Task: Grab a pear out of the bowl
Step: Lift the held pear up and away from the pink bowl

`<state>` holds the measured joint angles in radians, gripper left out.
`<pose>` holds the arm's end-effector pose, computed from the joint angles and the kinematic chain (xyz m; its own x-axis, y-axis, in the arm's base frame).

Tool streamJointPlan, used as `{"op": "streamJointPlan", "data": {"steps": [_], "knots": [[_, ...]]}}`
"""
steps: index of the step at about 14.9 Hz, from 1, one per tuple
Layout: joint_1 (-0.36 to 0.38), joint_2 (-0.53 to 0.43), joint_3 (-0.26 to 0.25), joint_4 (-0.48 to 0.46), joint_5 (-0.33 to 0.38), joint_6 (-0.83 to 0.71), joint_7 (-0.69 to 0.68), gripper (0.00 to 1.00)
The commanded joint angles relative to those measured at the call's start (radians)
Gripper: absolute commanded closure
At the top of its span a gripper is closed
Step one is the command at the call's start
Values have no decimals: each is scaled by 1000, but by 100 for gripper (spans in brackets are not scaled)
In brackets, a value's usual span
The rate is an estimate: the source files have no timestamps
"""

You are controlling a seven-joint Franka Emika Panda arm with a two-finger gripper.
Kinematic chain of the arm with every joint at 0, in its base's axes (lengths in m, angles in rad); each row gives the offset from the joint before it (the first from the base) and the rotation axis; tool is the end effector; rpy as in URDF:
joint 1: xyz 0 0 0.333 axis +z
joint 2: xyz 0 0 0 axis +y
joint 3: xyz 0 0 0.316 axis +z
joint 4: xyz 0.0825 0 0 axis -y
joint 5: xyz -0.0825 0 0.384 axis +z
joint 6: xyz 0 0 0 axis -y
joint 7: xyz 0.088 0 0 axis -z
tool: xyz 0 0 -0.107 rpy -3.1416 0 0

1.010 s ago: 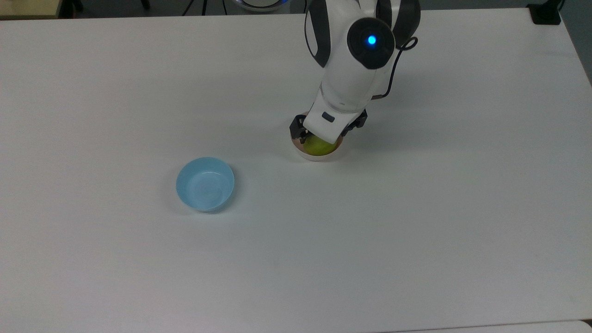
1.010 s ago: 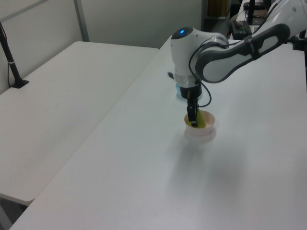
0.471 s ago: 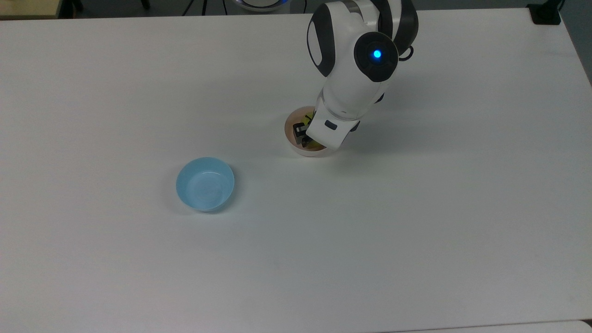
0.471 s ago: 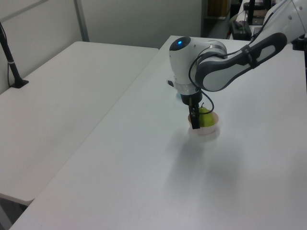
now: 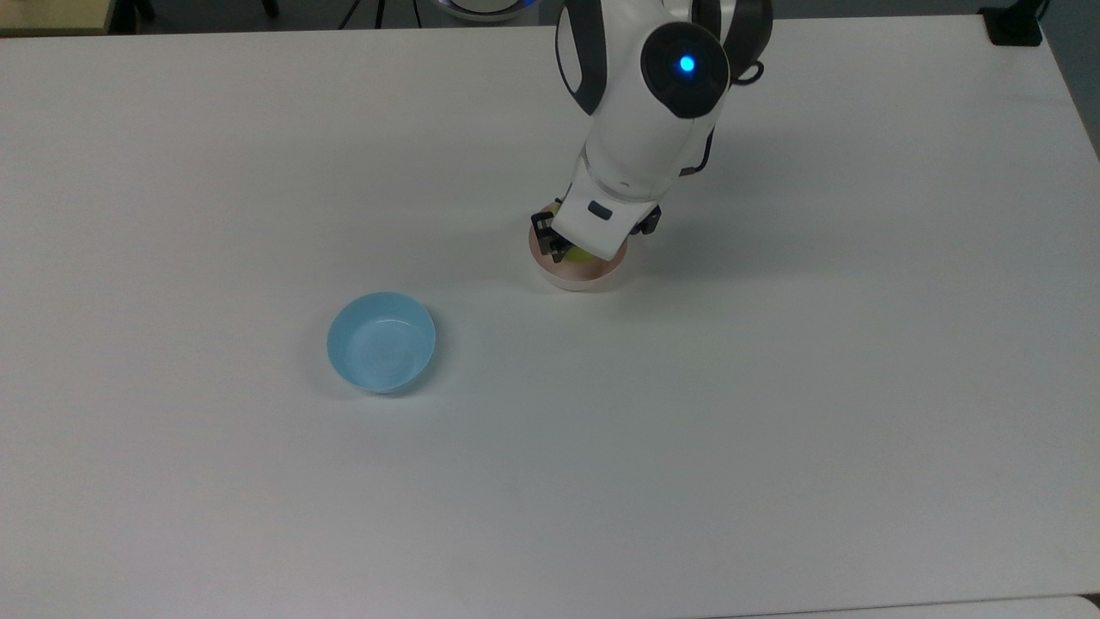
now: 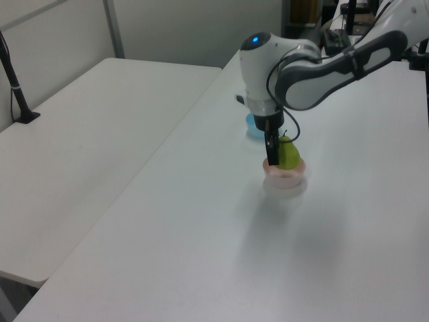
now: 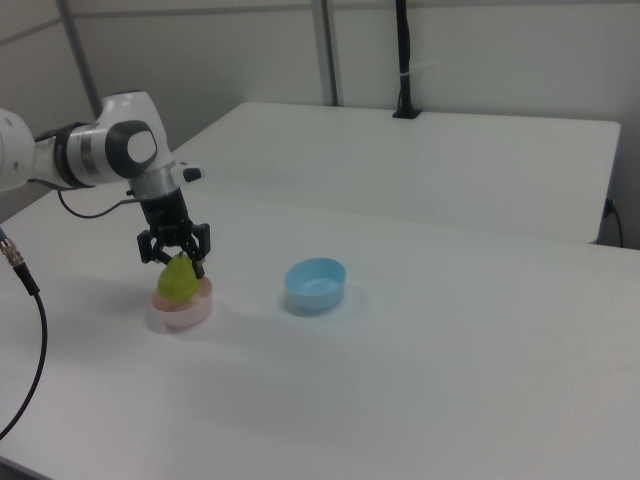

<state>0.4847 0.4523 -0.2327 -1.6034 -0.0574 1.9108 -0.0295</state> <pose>0.6373 0.1786 0.3640 0.9431 0.3017 -0.1400 0.3212 -0.9355 0.1473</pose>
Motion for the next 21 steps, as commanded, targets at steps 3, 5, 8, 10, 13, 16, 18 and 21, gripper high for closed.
{"op": "streamJointPlan", "data": {"steps": [3, 5, 8, 10, 13, 16, 18, 21], "knots": [[-27, -140, -20, 39, 28, -133, -36, 63], [-64, -190, -22, 39, 25, -160, -70, 63], [-130, -240, -34, 39, 14, -197, -124, 63], [-219, -256, -25, 39, 13, -213, -164, 63], [-322, -256, -20, 31, 14, -213, -225, 63], [-359, -189, -20, 16, 11, -197, -251, 63], [-357, -132, -22, 14, 10, -139, -248, 63], [-351, -55, -24, 13, 8, -73, -234, 61]]}}
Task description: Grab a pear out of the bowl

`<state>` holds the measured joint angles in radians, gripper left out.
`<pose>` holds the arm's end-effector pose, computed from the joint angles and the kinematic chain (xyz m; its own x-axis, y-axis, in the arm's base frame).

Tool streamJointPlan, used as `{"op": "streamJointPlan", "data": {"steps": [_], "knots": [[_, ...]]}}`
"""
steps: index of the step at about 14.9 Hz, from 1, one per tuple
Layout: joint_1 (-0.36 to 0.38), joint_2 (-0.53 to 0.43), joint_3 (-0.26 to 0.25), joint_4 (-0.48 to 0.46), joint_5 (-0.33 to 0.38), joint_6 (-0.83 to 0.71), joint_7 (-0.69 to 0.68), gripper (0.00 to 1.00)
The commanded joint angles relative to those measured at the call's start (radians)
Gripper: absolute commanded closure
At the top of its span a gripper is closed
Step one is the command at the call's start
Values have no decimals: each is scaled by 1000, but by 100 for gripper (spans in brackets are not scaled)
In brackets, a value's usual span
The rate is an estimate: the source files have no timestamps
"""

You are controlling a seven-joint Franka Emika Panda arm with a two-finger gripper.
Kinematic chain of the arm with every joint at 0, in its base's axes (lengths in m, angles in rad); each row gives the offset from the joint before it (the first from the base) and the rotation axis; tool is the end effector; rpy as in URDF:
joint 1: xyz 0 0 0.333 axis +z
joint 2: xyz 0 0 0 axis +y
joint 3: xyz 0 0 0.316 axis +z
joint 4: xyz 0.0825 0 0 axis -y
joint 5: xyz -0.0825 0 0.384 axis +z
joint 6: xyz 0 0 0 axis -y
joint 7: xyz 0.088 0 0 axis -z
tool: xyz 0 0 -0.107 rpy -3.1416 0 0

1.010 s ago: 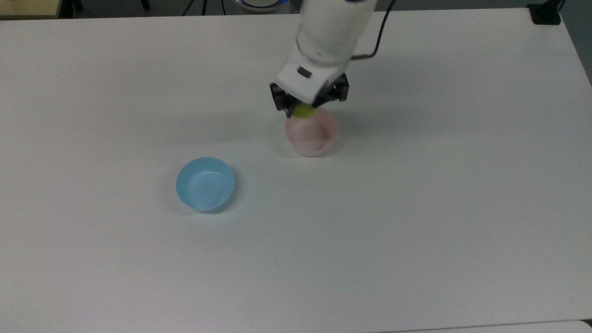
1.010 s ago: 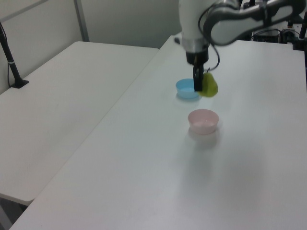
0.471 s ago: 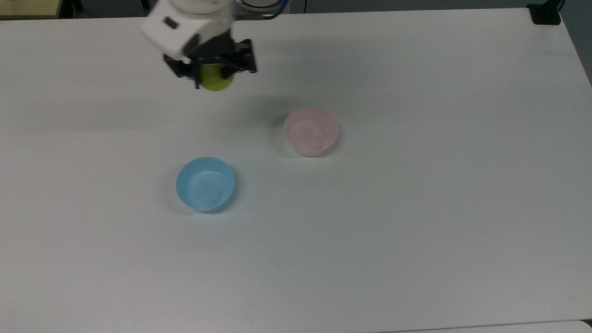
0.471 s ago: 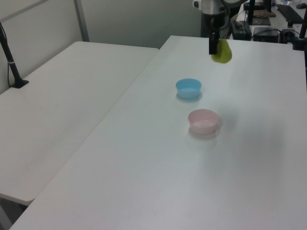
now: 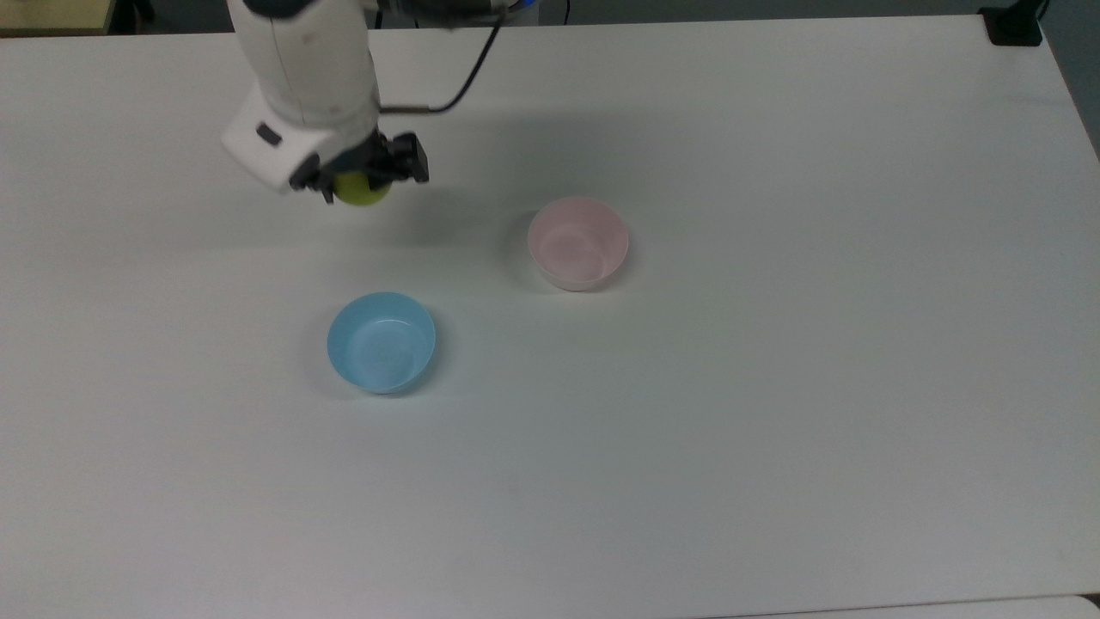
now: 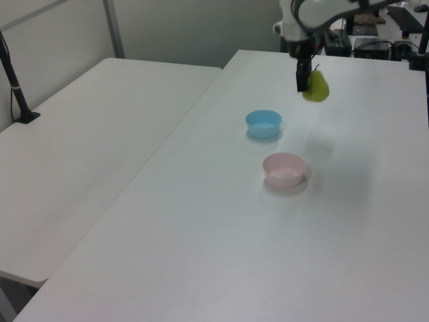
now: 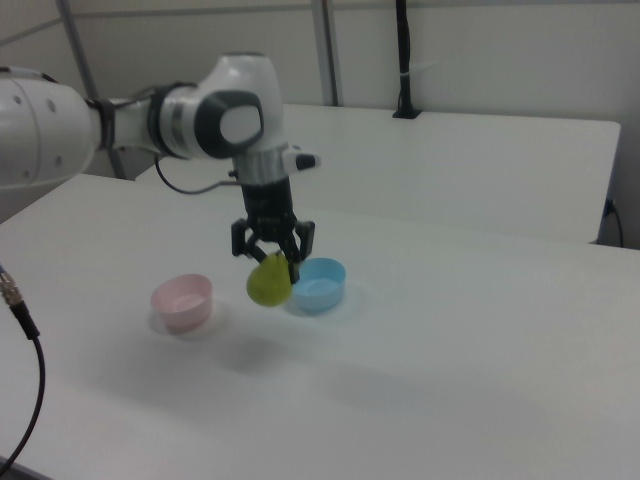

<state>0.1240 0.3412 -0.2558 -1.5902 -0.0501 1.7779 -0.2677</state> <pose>0.6376 -0.0712 0.4324 0.9739 0.1471 -0.1730 0.1642 -0.9824 0.0888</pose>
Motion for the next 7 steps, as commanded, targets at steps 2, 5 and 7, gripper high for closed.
{"op": "streamJointPlan", "data": {"steps": [2, 5, 7], "knots": [[12, 85, -2, -1, -7, 81, 4, 60], [22, 119, -2, -22, -13, 126, 4, 56], [37, 128, -2, -34, -13, 152, 4, 48]]}}
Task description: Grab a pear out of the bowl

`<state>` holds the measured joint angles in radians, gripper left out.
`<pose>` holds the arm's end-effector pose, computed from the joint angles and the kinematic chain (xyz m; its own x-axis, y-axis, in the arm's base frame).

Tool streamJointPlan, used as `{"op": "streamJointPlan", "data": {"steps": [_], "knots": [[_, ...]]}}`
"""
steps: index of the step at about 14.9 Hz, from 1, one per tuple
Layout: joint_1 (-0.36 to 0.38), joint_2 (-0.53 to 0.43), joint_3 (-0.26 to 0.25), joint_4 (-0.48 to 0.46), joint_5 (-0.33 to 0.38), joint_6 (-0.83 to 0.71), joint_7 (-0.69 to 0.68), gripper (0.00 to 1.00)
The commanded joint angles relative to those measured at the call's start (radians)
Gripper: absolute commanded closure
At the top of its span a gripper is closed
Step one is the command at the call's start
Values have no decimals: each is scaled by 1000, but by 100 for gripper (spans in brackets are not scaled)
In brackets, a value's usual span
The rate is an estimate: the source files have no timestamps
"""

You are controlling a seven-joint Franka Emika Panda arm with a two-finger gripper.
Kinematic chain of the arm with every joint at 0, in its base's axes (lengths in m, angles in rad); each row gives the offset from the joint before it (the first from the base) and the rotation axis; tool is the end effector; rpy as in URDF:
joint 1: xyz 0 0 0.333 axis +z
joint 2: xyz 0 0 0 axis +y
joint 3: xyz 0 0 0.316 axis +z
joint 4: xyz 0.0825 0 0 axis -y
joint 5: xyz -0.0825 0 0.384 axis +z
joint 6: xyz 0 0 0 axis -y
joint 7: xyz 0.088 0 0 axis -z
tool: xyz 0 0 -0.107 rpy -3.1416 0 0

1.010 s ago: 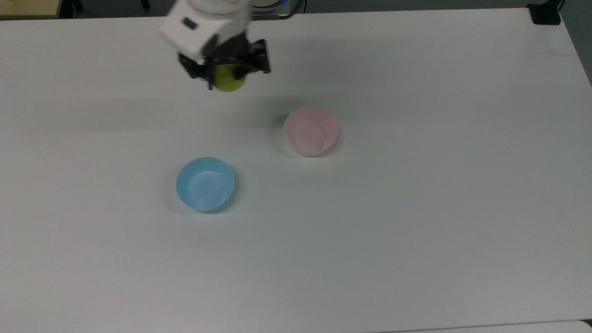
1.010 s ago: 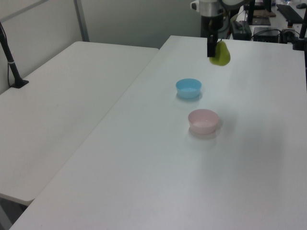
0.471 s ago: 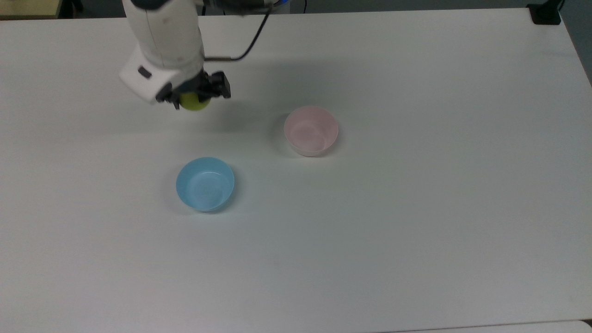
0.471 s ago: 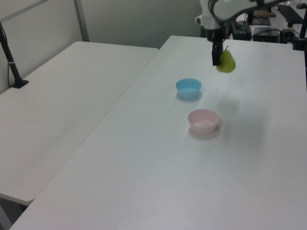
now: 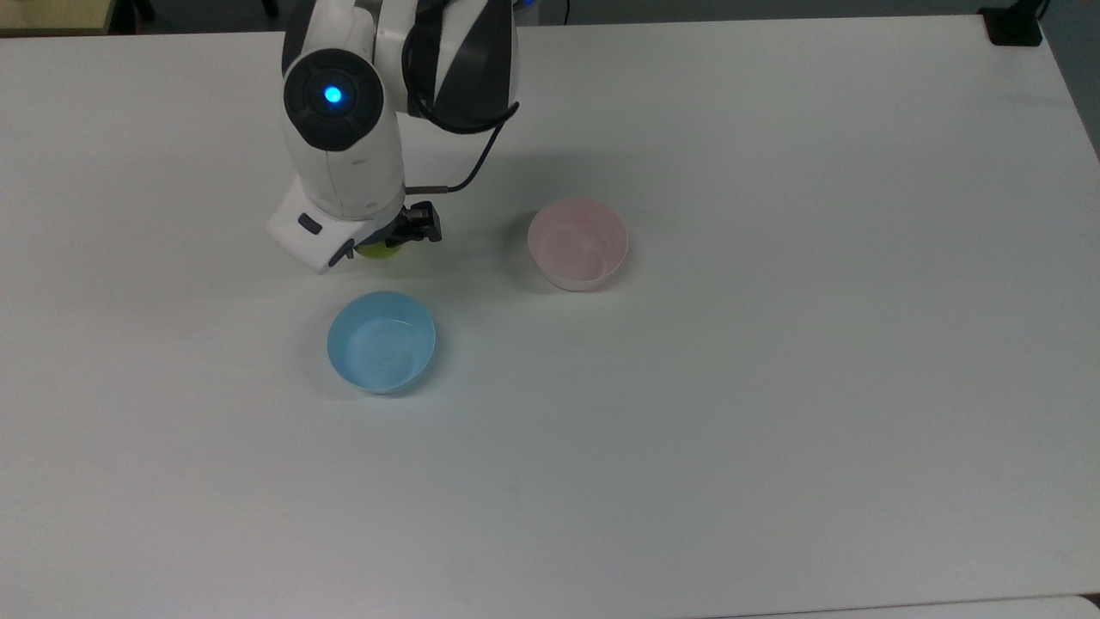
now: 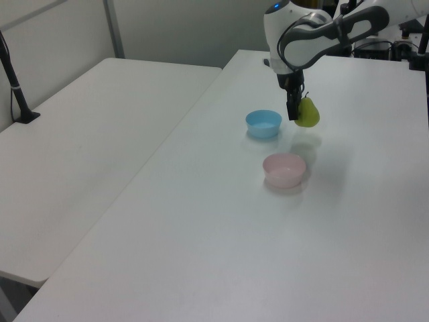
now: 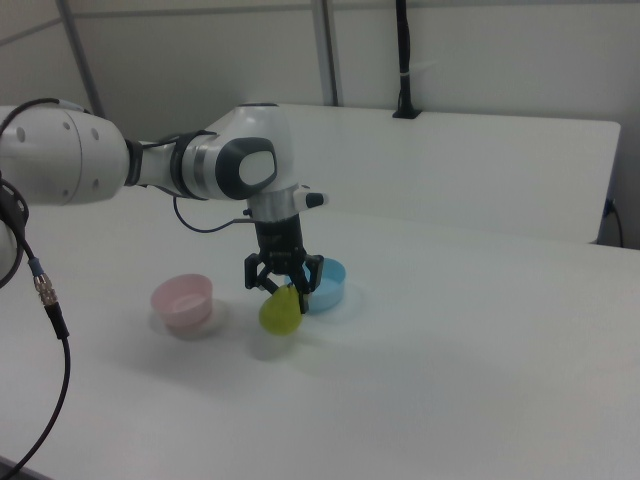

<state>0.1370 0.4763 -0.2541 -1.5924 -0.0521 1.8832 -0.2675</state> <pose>0.6588 -0.0610 0.3528 0.9628 0.1713 -0.2089 0.1972 -0.9742 0.1095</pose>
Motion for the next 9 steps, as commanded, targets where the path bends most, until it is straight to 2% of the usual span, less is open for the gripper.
{"op": "streamJointPlan", "data": {"steps": [1, 3, 5, 7, 9], "knots": [[24, -7, -4, -35, -11, 47, 4, 41], [27, -5, -4, -46, -11, 48, 4, 27], [27, -7, -4, -47, -11, 47, 4, 19], [27, -21, -4, -41, -9, 40, 5, 0], [27, -85, -2, -40, 0, 28, 8, 0]]}}
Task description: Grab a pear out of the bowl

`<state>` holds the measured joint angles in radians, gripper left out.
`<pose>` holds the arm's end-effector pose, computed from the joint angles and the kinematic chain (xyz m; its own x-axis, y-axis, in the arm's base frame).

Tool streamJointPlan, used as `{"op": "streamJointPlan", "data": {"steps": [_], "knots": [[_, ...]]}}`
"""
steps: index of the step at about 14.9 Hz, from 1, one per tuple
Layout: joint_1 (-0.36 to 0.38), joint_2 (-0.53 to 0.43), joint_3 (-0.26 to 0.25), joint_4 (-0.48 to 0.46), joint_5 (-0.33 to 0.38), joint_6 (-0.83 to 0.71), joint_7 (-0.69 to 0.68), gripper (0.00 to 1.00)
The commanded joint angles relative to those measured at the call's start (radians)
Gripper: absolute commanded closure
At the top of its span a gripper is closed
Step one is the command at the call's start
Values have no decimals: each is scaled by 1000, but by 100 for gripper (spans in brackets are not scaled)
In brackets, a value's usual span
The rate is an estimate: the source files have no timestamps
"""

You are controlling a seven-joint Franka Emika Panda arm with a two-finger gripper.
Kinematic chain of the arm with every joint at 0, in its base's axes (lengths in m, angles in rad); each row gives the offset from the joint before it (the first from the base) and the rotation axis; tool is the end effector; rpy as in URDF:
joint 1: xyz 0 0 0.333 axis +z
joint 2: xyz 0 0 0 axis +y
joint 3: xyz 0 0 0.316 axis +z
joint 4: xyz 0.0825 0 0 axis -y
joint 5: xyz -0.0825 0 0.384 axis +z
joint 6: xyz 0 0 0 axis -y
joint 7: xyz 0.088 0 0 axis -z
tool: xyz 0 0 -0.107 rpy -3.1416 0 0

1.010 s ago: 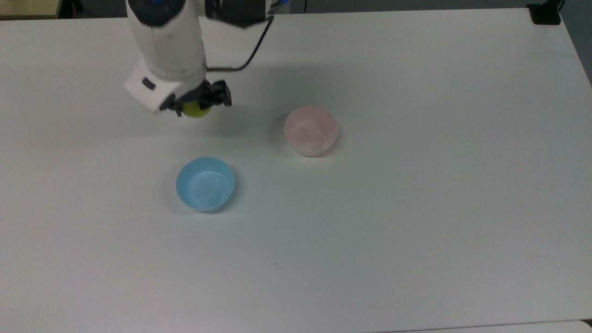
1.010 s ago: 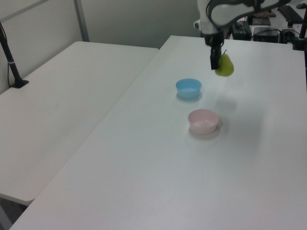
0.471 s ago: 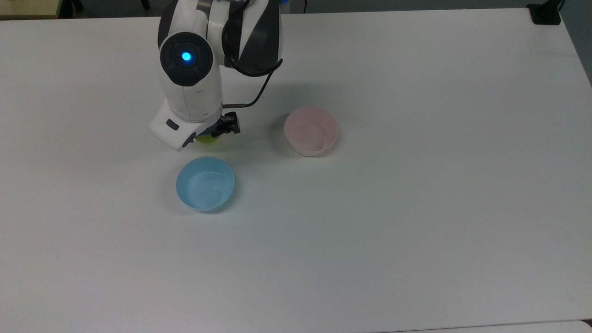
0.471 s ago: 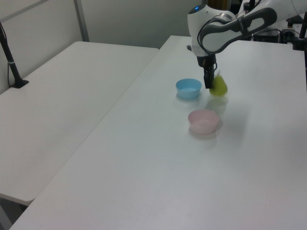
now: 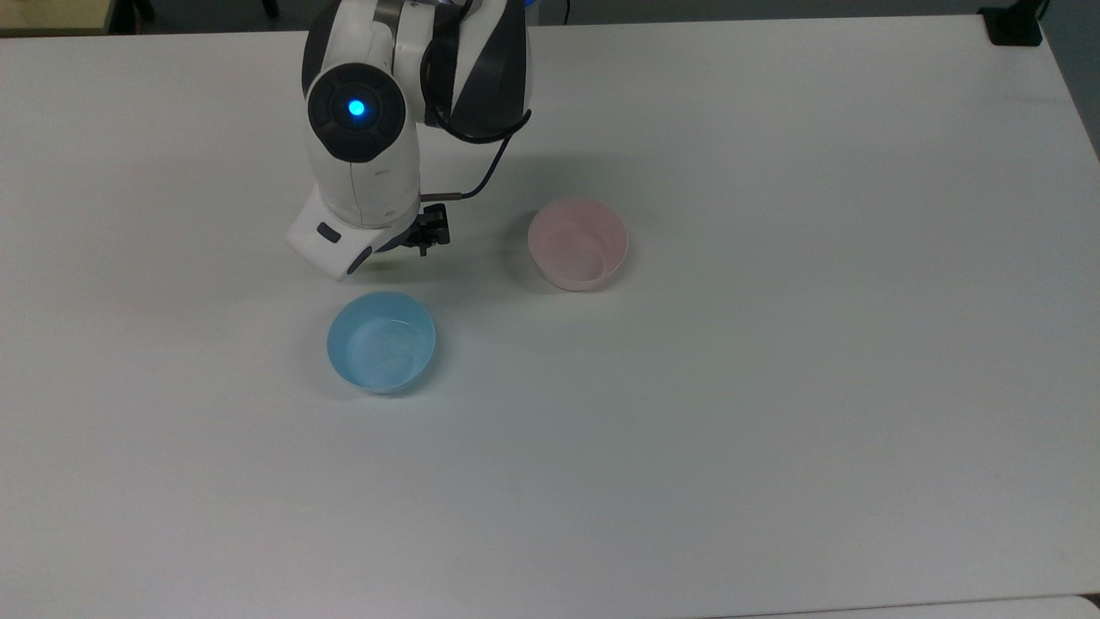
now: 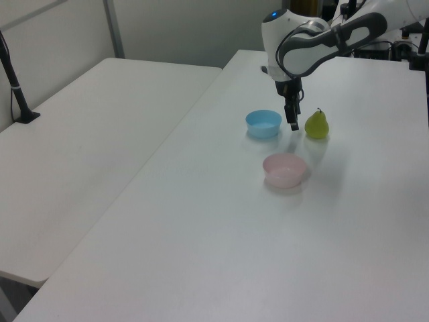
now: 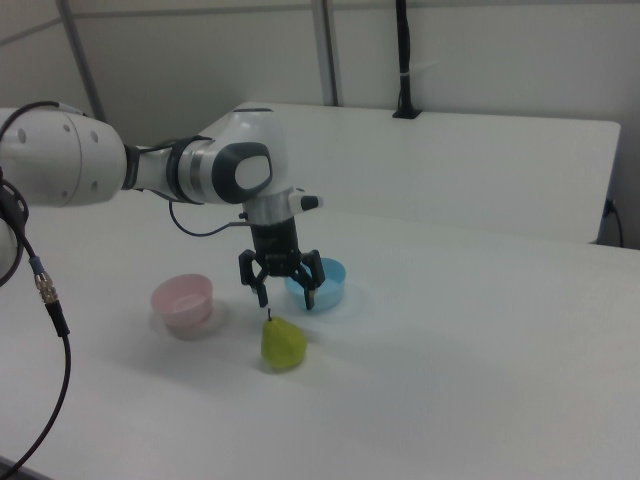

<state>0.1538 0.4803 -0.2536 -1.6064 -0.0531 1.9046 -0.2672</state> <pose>0.6591 -0.0500 0.3455 0.9600 0.1896 -0.2061 0.2155 -0.9701 0.1115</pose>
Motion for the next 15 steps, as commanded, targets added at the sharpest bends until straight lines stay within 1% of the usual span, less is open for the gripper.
{"op": "streamJointPlan", "data": {"steps": [1, 3, 5, 6, 8, 9, 12, 15], "knots": [[10, -115, -3, -26, 2, -12, 14, 0], [4, -213, -1, -26, 4, -77, 58, 0], [1, -281, -1, -24, 4, -125, 94, 0], [-2, -331, -1, -24, 4, -159, 111, 0], [-2, -386, -1, -24, 4, -214, 123, 0], [-2, -397, -1, -24, 3, -226, 123, 0], [-3, -413, -1, -24, 1, -246, 181, 0], [-3, -411, -1, -24, 2, -246, 183, 0]]}}
